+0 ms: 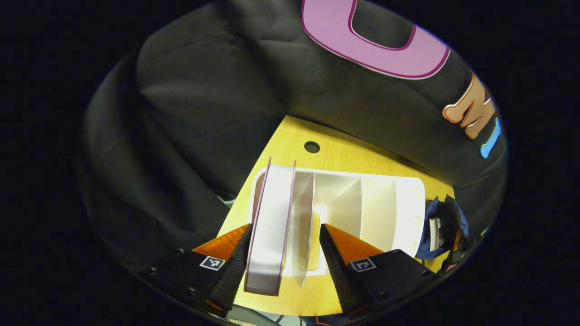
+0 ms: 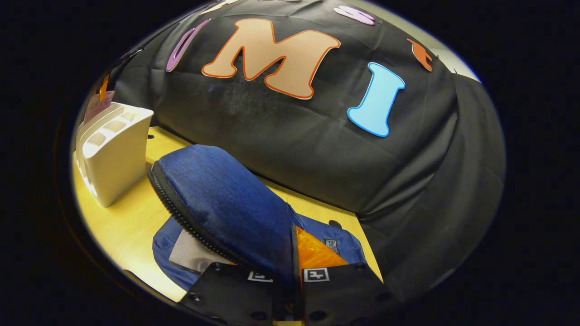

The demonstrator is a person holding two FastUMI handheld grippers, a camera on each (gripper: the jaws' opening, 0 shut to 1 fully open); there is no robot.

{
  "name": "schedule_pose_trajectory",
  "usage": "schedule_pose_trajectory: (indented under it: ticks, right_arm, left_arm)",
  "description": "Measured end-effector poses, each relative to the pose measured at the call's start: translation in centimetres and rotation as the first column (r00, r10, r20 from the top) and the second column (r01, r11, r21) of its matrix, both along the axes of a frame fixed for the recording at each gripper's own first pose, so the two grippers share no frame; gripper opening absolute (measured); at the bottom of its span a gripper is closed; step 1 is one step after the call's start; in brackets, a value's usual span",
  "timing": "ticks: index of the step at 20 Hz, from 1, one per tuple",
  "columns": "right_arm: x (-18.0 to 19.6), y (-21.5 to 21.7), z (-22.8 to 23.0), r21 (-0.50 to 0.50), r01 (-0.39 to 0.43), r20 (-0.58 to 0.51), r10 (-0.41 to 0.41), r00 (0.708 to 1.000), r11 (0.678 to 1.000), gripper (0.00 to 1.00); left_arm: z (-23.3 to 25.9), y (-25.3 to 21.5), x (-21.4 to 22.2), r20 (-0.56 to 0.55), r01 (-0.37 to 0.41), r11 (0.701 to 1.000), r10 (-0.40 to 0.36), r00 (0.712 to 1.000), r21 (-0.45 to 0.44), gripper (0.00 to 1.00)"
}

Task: Open the schoolbag, grab two books from the bookshelf and put them into the schoolbag.

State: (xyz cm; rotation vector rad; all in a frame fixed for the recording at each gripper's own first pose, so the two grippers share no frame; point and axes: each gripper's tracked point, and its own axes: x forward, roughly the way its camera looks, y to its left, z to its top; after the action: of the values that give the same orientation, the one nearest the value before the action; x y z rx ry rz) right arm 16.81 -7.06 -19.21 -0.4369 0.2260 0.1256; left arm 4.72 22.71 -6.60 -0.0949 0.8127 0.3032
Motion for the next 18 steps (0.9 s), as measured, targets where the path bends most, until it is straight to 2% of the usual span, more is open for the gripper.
schedule_pose_trajectory:
  ticks: [1, 2, 4, 6, 7, 8, 9, 12, 16, 17, 18]
  right_arm:
    - [-0.1, 0.1, 0.0, -0.001, -0.001, 0.0, 0.001, 1.0, 1.0, 0.07]
    - [-0.2, 0.0, 0.0, -0.004, -0.001, 0.0, 0.001, 1.0, 1.0, 0.07]
    - [-0.2, 0.1, -0.2, -0.011, -0.004, 0.0, 0.004, 1.0, 1.0, 0.07]
    - [-0.2, 0.1, -0.2, -0.012, -0.005, -0.001, 0.005, 1.0, 1.0, 0.08]
    - [-0.2, 0.1, -0.2, -0.013, -0.005, -0.001, 0.005, 1.0, 1.0, 0.08]
    - [-0.2, 0.1, -0.1, -0.015, -0.007, -0.001, 0.007, 1.0, 1.0, 0.08]
    - [-0.2, 0.1, -0.2, -0.015, -0.009, -0.001, 0.009, 1.0, 1.0, 0.08]
    - [-0.4, 0.0, -0.2, -0.018, -0.015, -0.001, 0.014, 1.0, 1.0, 0.08]
    - [-0.6, 0.2, -0.3, -0.028, -0.026, -0.002, 0.026, 1.0, 0.999, 0.08]
    - [-0.6, 0.1, -0.4, -0.028, -0.028, -0.001, 0.028, 1.0, 0.999, 0.08]
    - [-0.5, 0.1, -0.4, -0.027, -0.029, -0.001, 0.029, 1.0, 0.999, 0.07]
  left_arm:
    - [-0.5, 0.1, -0.2, -0.035, 0.001, 1.0, -0.001, 0.999, 0.002, 0.85]
    - [-0.8, 0.0, -0.3, -0.066, 0.006, 1.0, -0.005, 0.998, 0.005, 0.75]
    - [-1.6, -0.2, -0.3, -0.117, 0.015, 1.0, -0.015, 0.993, -0.001, 0.74]
    - [-2.2, -0.2, -0.3, -0.152, 0.013, 1.0, -0.013, 0.988, -0.005, 0.61]
    - [-2.5, -0.2, -0.3, -0.163, 0.01, 1.0, -0.011, 0.987, -0.008, 0.6]
    - [-3.1, 0.0, -0.1, -0.18, 0.009, 1.0, -0.011, 0.984, -0.011, 0.63]
    - [-3.4, 0.0, 0.0, -0.196, 0.009, 1.0, -0.01, 0.981, -0.006, 0.57]
    - [-4.2, 0.5, -0.3, -0.268, 0.019, 0.999, -0.01, 0.963, 0.03, 0.63]
    - [-5.3, 1.3, -0.1, -0.321, 0.019, 0.998, 0.004, 0.947, 0.067, 0.47]
    - [-5.7, 1.4, -0.1, -0.331, 0.011, 0.998, 0.012, 0.944, 0.066, 0.48]
    - [-6.0, 1.6, -0.2, -0.34, 0.005, 0.998, 0.016, 0.94, 0.063, 0.44]
